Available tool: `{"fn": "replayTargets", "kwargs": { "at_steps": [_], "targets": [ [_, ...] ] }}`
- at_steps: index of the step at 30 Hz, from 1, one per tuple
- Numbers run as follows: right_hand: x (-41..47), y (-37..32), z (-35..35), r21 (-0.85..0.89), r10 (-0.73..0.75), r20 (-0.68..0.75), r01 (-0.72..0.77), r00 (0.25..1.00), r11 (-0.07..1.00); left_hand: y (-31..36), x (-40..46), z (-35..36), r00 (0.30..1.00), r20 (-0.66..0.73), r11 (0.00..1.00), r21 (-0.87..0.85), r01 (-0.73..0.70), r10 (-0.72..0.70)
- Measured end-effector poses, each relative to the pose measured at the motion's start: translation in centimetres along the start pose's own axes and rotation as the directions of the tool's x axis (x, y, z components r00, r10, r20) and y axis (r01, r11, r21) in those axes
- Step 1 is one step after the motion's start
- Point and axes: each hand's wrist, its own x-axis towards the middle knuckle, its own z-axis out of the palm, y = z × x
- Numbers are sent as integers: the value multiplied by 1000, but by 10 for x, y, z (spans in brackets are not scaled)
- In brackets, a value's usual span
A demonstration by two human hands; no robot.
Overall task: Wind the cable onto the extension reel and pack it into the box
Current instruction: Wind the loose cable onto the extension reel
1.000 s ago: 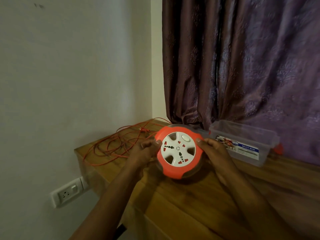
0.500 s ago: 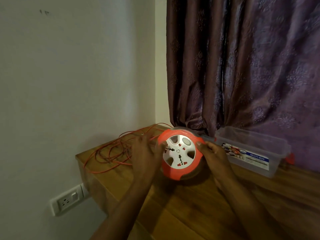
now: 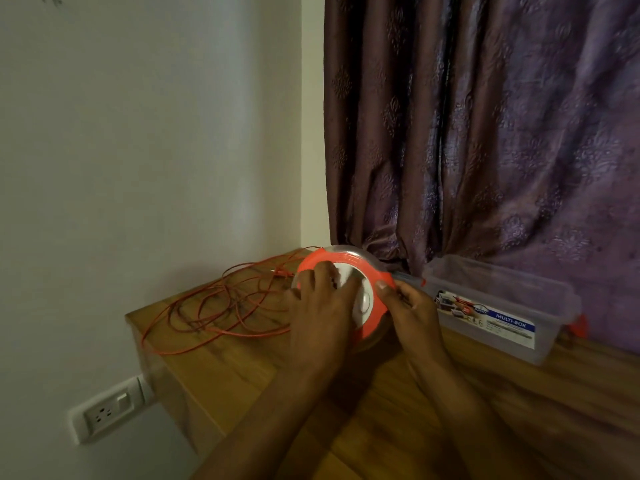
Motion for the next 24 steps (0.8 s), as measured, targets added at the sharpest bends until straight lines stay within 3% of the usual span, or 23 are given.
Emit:
{"fn": "replayTargets", "kwargs": {
  "at_steps": [3, 6, 8, 11, 13, 24],
  "targets": [
    [2, -1, -8, 27, 26, 11, -27, 1000, 999, -10, -4, 0, 964, 1, 961, 74, -266, 266],
    [1, 1, -9, 57, 61, -4, -60, 998, 997, -19, -4, 0, 950, 57, 949, 53, -311, 308],
    [1, 2, -8, 60, 70, -37, -68, 997, 996, -18, -11, 3, 978, 38, 976, -81, -203, 207],
    [3, 2, -9, 64, 71, -82, -66, 994, 996, -11, -24, 10, 989, -101, 943, -324, 71, -109],
    [3, 2, -8, 71, 58, -105, -51, 993, 996, -3, -24, 15, 966, -68, 918, -336, 213, -249],
    [-2, 7, 2, 111, -9, -91, 19, 996, 994, 30, -2, 23, 923, -88, 869, -381, 317, -375]
  ]
}}
